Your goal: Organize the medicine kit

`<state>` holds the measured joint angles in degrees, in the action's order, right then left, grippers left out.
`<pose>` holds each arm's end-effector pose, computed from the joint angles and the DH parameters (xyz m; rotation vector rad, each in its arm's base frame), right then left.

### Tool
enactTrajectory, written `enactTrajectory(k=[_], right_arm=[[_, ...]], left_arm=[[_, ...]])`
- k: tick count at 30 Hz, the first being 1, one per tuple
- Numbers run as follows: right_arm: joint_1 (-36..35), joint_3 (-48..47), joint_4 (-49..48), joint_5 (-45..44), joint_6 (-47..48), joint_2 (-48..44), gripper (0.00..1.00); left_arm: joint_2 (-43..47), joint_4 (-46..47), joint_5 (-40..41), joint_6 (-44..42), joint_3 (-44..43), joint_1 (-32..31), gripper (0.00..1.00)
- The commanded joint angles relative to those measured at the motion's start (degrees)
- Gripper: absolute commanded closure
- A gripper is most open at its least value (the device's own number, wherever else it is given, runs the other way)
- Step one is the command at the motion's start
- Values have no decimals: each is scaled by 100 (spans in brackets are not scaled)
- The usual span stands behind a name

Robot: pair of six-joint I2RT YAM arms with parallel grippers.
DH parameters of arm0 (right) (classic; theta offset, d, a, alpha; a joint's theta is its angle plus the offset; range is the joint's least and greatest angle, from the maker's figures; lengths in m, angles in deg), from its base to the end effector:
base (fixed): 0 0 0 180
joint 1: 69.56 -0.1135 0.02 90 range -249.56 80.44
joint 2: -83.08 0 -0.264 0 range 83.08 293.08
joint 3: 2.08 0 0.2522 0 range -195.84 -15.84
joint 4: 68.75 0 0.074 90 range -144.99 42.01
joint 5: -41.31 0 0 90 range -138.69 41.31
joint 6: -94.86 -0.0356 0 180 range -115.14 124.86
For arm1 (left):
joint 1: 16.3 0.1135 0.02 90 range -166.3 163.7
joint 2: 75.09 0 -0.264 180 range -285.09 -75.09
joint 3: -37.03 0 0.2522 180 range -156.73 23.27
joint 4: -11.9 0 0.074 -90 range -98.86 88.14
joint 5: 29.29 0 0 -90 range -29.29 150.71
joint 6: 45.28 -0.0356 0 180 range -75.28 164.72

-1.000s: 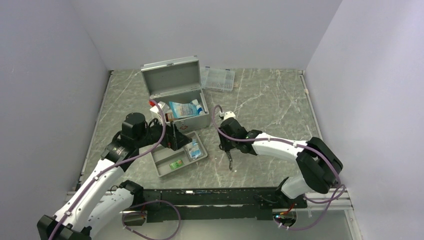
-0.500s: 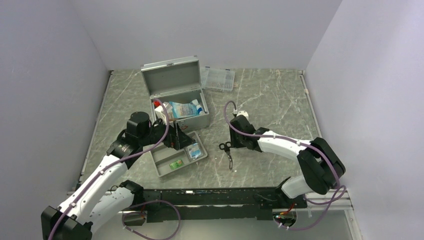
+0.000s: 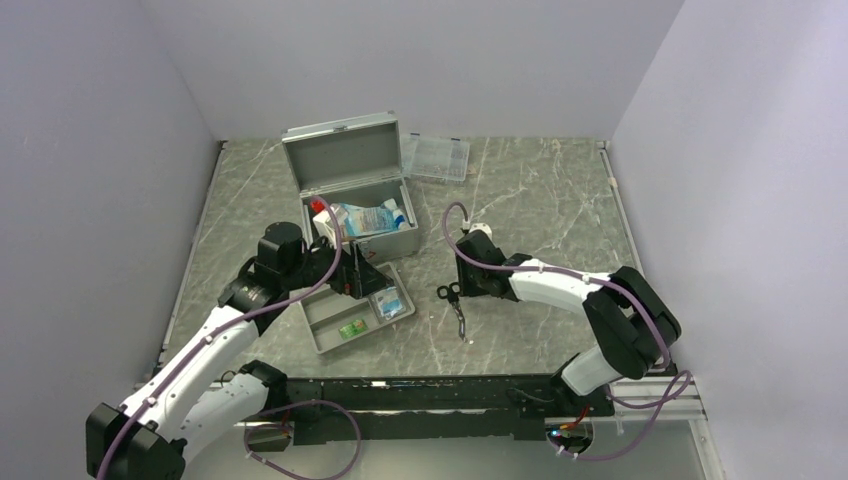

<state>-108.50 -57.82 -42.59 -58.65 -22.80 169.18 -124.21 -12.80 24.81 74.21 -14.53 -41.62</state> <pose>0.2215 0.1711 0.1585 -0.1842 2.5451 0.2355 0.1668 -0.1020 0.2849 0.3696 2.0580 -1.2188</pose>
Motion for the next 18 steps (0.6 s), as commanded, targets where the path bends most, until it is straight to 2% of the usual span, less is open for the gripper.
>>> enactTrajectory(k=[1,18], right_arm=[[7,-210,-207,32,-89,138,67],[8,-367,-242,37,-117,-6,67]], left_arm=[[-47,290,-150,44,-24,-25,1],[-35,170,-146,-44,-21,-25,1]])
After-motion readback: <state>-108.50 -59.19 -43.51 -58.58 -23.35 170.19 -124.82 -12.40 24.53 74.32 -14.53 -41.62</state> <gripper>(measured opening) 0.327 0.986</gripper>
